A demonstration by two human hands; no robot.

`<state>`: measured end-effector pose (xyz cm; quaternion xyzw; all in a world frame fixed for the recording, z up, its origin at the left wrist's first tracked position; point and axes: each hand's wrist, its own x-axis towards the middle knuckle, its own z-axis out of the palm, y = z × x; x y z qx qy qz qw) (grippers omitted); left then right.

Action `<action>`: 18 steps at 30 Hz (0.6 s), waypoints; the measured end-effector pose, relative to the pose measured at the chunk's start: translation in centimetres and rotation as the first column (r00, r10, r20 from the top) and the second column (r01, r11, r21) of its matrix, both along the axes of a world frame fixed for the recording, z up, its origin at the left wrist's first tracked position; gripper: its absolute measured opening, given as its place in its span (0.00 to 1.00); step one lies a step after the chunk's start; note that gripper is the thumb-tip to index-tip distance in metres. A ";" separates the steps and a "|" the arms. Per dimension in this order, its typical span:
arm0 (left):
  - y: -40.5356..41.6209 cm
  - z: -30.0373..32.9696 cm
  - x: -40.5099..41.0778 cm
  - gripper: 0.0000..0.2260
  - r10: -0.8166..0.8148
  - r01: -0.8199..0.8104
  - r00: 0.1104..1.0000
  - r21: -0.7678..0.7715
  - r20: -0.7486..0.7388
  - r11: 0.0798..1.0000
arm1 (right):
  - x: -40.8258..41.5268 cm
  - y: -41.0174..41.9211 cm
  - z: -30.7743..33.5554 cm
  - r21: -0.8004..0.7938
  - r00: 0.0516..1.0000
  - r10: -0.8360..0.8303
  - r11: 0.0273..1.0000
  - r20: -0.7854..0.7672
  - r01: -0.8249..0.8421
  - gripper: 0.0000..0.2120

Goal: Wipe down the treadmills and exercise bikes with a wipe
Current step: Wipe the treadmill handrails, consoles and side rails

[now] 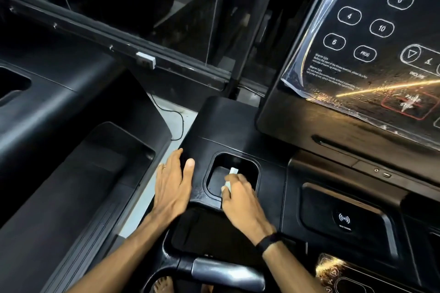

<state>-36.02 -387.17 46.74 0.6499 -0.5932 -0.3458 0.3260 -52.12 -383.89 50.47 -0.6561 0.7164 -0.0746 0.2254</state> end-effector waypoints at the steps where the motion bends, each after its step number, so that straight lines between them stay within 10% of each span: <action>1: -0.1 -0.2 0.0 0.38 -0.001 0.001 1.000 -0.006 0.006 1.000 | 0.1 -0.3 0.1 0.016 0.999 0.008 1.000 0.041 -0.008 0.12; 12: -0.4 -0.6 0.0 0.38 -0.003 0.004 0.999 -0.024 0.034 1.000 | 0.4 -1.8 0.9 0.251 0.994 0.110 0.962 0.002 -0.107 0.11; 18: -0.6 -0.9 0.0 0.39 0.000 0.001 0.999 -0.010 0.044 1.000 | 0.2 -4.0 -1.1 0.375 0.947 0.273 0.906 -0.169 -0.195 0.27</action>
